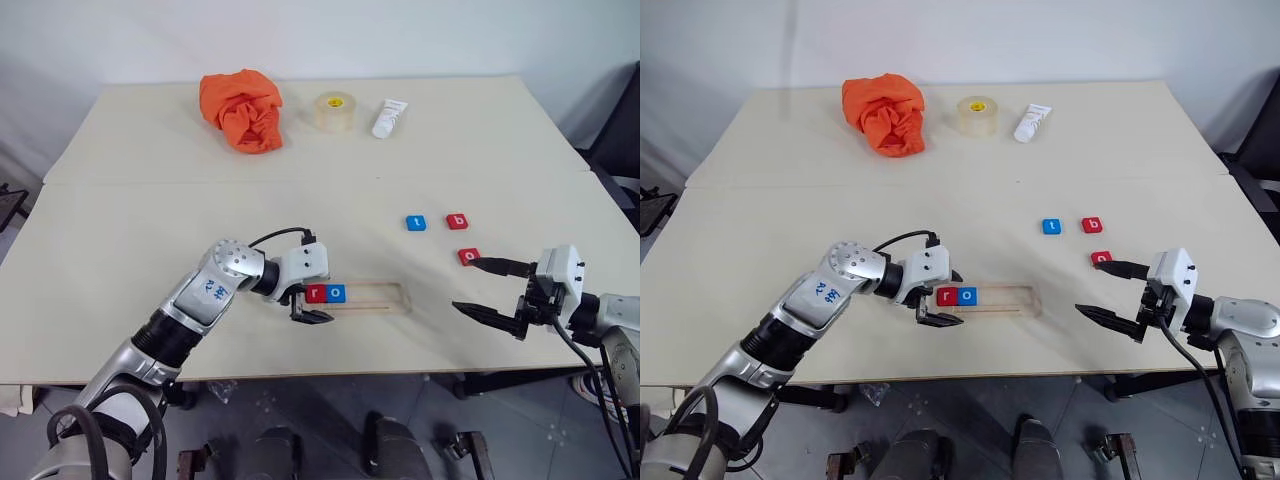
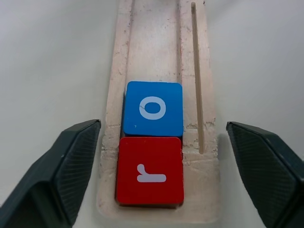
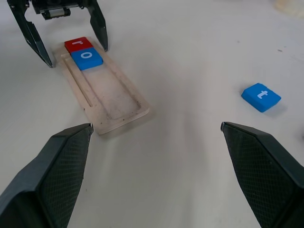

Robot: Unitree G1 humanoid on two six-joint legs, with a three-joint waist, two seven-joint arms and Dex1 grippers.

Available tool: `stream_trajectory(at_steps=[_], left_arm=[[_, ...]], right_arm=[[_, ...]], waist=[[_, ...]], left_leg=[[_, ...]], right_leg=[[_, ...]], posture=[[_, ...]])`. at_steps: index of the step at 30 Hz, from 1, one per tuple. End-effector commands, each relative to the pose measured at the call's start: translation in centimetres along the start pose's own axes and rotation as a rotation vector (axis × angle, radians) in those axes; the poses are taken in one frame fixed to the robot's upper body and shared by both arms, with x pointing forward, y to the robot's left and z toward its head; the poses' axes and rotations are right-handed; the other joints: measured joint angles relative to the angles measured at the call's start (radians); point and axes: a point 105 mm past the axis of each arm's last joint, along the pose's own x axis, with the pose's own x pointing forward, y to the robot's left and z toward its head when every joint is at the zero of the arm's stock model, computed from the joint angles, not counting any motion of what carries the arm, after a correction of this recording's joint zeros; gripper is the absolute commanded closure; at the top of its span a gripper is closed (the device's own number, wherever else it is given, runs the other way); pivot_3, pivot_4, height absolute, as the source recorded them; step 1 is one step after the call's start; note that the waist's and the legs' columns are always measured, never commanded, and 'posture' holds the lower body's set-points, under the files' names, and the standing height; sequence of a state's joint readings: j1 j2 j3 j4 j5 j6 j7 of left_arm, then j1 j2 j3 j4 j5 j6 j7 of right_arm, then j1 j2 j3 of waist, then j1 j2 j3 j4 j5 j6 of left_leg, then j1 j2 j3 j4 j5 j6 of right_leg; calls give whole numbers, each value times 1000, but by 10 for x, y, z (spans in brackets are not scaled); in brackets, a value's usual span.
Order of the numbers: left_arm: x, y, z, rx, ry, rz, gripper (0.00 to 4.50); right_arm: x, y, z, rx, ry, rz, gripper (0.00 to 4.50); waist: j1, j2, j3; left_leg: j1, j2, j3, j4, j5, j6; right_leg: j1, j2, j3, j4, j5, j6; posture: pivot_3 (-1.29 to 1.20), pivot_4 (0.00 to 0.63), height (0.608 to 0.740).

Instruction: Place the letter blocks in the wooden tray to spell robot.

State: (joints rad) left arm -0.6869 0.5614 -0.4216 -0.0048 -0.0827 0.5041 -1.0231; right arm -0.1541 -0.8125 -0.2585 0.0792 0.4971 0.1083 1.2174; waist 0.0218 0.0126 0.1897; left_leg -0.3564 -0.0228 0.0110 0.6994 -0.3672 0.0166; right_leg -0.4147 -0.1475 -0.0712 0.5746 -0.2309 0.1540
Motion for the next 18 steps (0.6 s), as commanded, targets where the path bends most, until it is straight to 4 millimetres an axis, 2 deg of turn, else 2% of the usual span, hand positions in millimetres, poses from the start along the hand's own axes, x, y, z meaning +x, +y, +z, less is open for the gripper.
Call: stream_trajectory(at_steps=[1, 4, 8, 11, 15, 18], left_arm=[[-26, 4, 15, 46, -118, 72, 25], [-55, 6, 14, 4, -271, 133, 25], [-75, 1, 8, 23, -455, 183, 25], [-92, -1, 2, 19, -641, 253, 25], [-86, -22, -44, 36, -520, 186, 25], [-88, -24, -61, 43, -502, 178, 25]], right_arm=[[-10, -11, 13, -7, -39, -94, 0], [-19, -24, 7, 57, -23, -234, 0], [-26, -38, 1, 127, -34, -385, 0], [-29, -39, -2, 147, -21, -455, 0], [-32, -28, -9, 129, 71, -511, 0], [-31, -25, -4, 172, 51, -550, 0]], waist=[[1, 0, 0], [1, 0, 0], [1, 0, 0], [4, 0, 0], [3, 1, -1], [2, 1, -1]], left_leg=[[0, 0, 0, 0, 0, 0], [0, 1, -1, 0, 0, 0], [1, 1, -2, 0, 0, 0], [1, 1, -2, 0, 0, 0], [1, 0, 0, -1, -1, -1], [1, 0, 2, 0, -2, 1]], right_leg=[[0, 0, 0, 0, 0, 0], [0, 0, 0, 0, 0, 0], [0, -1, 0, 0, 0, 0], [0, -2, 0, 0, 0, 0], [0, -1, -1, 0, 0, -1], [0, -1, -1, 0, 0, -1]], posture=[[0, 150, 740], [0, 150, 740], [0, 150, 740], [0, 150, 740], [0, 150, 740], [0, 150, 740]])
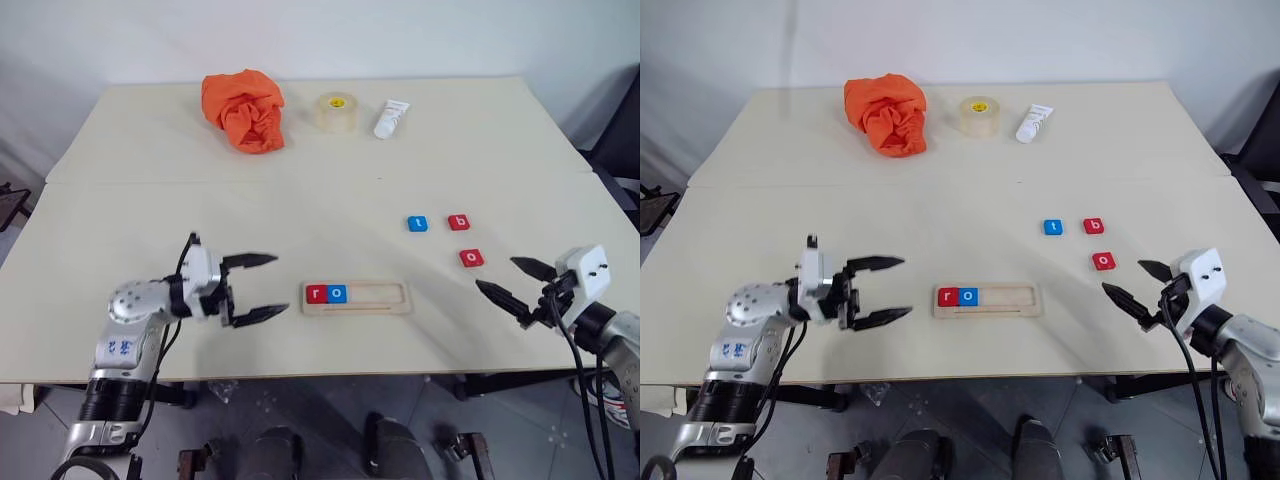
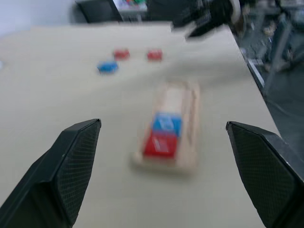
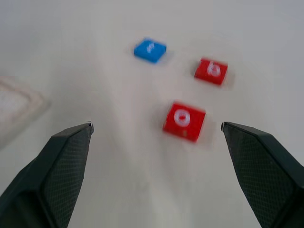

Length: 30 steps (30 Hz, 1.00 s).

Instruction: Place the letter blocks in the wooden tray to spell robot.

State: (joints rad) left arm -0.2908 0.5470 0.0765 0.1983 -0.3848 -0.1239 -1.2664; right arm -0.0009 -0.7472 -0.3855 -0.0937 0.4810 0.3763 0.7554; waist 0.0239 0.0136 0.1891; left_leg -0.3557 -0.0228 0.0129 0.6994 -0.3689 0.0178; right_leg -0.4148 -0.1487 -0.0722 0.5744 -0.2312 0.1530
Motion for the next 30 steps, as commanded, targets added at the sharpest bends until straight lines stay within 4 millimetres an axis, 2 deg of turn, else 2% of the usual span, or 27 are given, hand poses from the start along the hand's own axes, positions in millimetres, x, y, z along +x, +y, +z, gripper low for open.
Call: stream_trajectory(at_steps=[1, 7, 16, 22, 25, 30], left_arm=[[-10, 4, -2, 61, -18, -12, 25], [-12, 11, 2, 72, -57, -46, 25], [-10, 10, 3, 81, -67, -74, 25], [-9, 8, 7, 87, -83, -76, 25], [-7, 7, 10, 94, -92, -75, 25], [-1, 3, 13, 96, -112, -79, 25]], right_arm=[[-5, 2, 24, 11, -75, -54, 0], [-9, 7, 25, 25, -69, -70, 0], [-13, 11, 24, 30, -68, -71, 0], [-11, 7, 30, 25, -66, -82, 0], [0, 0, 34, 52, -55, -114, 0], [53, -20, 40, 138, -39, -164, 0]], waist=[[0, 0, 0], [1, 0, 0], [-2, 0, 0], [-2, 0, 0], [-3, 0, 0], [-25, -1, 0]], left_leg=[[0, 0, 0, 0, 0, 0], [1, 1, 0, 1, -1, 2], [1, 0, 1, 0, -3, 4], [1, 1, 1, 0, -3, 4], [1, 1, 0, 1, -3, 4], [3, 2, 0, 1, -3, 4]], right_leg=[[0, 0, 0, 0, 0, 0], [0, 0, 0, 1, 1, 0], [0, 0, 0, 0, 1, 0], [0, 0, 0, 0, 1, 0], [0, 0, 0, 0, 1, 0], [0, -1, 0, 0, 2, 0]], posture=[[0, 150, 740], [0, 150, 740], [0, 150, 740], [0, 150, 740], [0, 150, 740], [0, 150, 740]])
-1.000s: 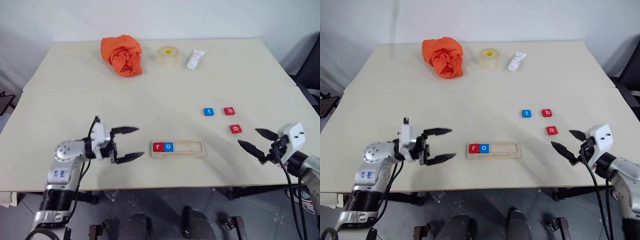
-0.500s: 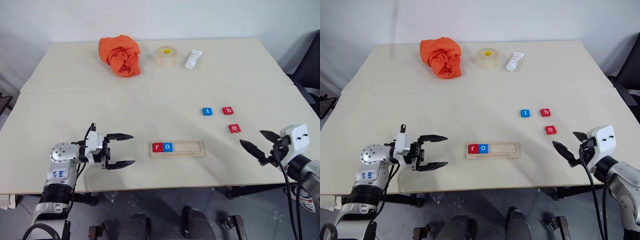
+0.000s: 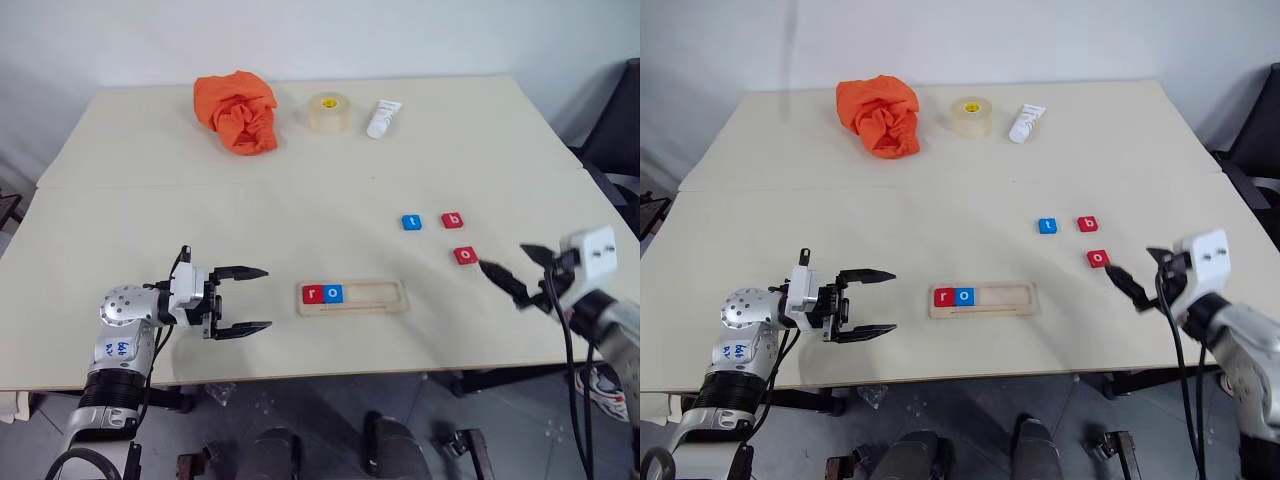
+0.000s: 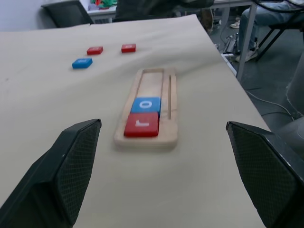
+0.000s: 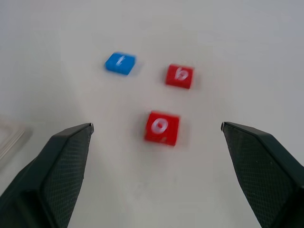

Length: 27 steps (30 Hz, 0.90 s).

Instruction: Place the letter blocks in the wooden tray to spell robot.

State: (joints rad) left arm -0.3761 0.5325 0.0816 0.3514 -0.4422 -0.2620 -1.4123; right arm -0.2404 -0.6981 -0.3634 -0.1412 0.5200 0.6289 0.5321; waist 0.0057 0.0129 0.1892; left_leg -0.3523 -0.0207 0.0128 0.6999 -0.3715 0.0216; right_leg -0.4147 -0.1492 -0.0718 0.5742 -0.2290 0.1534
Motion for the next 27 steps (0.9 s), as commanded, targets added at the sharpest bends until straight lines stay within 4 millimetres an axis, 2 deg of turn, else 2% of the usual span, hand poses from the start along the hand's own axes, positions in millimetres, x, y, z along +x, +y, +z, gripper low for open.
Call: stream_trajectory(at_steps=[1, 7, 11, 14, 18, 22, 24, 27], left_arm=[[3, -2, 8, 26, -32, 2, 25], [7, -7, 9, 18, -47, 4, 25], [8, -9, 9, 20, -52, 21, 25], [9, -9, 9, 20, -54, 30, 25], [10, -10, 9, 20, -56, 53, 25], [10, -10, 9, 26, -57, 68, 25], [10, -9, 8, 26, -56, 72, 0], [10, -9, 8, 25, -58, 72, 0]], right_arm=[[28, -11, -5, 41, 31, -42, 0], [74, -20, -3, 64, 55, -61, 0], [94, -19, -2, 67, 54, -49, 0], [101, -18, -5, 66, 59, -46, 0], [111, -15, -21, 57, 114, -58, 0], [114, -9, -24, 58, 117, -42, 0], [116, -8, -27, 48, 124, -48, 366], [117, -7, -28, 51, 121, -56, 1208]], waist=[[-8, 0, 0], [-10, 0, 0], [-12, 0, 0], [-9, 0, 0], [-15, 0, 0], [-25, 0, 0], [-32, 0, 0], [-35, 0, 0]], left_leg=[[0, 0, 0, 0, 0, 0], [-5, -1, 1, -1, 0, 0], [-6, -1, 7, -1, 0, 0], [-7, 0, 7, -1, 0, 0], [-7, 0, 7, -1, 0, 0], [-7, 0, 8, -1, 0, -1], [-7, 0, 7, -1, 0, -1], [-7, 0, 8, -1, 0, -1]], right_leg=[[0, 0, 0, 0, 0, 0], [-5, 0, -1, 1, 0, -1], [-6, 0, -1, 1, 0, -1], [-7, 0, -3, 1, 0, -1], [-7, 0, -2, 1, 0, -1], [-7, 0, -2, 1, 0, -1], [-7, 0, -2, 1, 0, -1], [-7, 0, -2, 1, 0, -1]], posture=[[0, 150, 740], [0, 150, 740], [0, 150, 740], [0, 150, 740], [0, 150, 740], [0, 150, 740], [0, 150, 740], [0, 150, 740]])
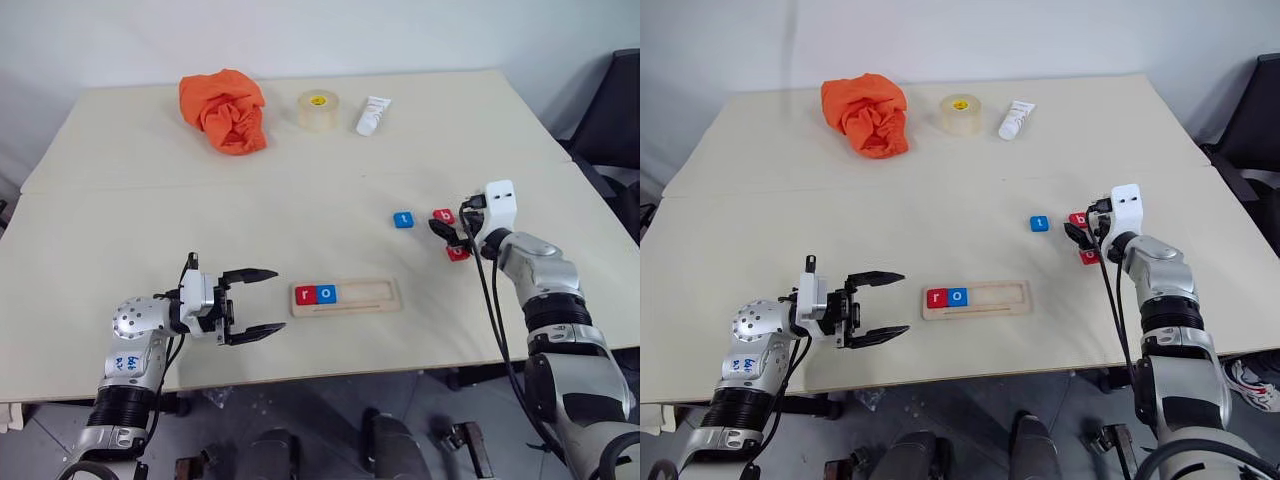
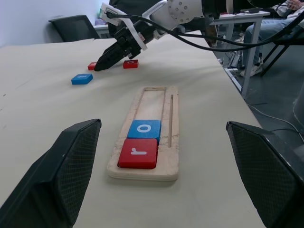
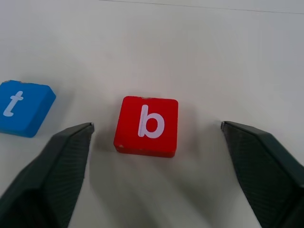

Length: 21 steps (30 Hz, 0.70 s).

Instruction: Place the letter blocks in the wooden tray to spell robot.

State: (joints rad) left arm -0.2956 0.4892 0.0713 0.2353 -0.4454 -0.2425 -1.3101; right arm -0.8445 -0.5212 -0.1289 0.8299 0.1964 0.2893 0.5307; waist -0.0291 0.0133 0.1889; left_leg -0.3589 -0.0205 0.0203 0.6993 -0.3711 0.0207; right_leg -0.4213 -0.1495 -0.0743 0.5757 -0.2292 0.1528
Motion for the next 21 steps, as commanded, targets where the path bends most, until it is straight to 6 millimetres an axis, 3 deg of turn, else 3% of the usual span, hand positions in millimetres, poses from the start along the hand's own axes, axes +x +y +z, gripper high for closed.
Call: stream_trajectory(at_steps=[1, 4, 6, 13, 17, 21], left_arm=[[-1, 1, 6, 33, -19, 9, 0], [0, 0, 6, 29, -20, -5, 0], [0, 0, 5, 26, -19, -9, 0], [-2, 6, 3, 22, -12, -18, 0], [-4, 8, 2, 21, -9, -29, 0], [-9, 7, 1, 9, -11, -40, 0]], right_arm=[[3, 2, 0, 7, -6, -4, 1634], [4, 6, 2, 5, -25, -12, 2702], [3, 8, 4, 11, -40, -17, 3041], [-13, 16, 26, 1, -145, -25, 3040], [-48, 32, 36, -17, -199, -15, 3040], [-91, 61, 22, -32, -213, -13, 3040]], waist=[[-1, 0, 0], [-3, 0, 0], [-3, 0, 0], [1, 0, 0], [7, 1, 0], [12, 1, 0]], left_leg=[[0, 0, 0, 0, 0, 0], [0, 0, 0, 0, 0, 0], [1, 1, 1, 0, 0, 0], [0, 1, 0, 0, 0, -1], [-7, 0, -1, 1, 0, -1], [-10, 0, -1, 1, 0, -1]], right_leg=[[0, 0, 0, 0, 0, 0], [0, 0, 0, 0, 0, 0], [0, 0, 0, 0, 0, 0], [-1, 0, 0, 1, 0, 0], [-9, -1, 1, 4, 0, 0], [-11, 0, -2, 4, 0, 0]], posture=[[0, 150, 740], [0, 150, 740], [0, 150, 740], [0, 150, 740], [0, 150, 740], [0, 150, 740]])
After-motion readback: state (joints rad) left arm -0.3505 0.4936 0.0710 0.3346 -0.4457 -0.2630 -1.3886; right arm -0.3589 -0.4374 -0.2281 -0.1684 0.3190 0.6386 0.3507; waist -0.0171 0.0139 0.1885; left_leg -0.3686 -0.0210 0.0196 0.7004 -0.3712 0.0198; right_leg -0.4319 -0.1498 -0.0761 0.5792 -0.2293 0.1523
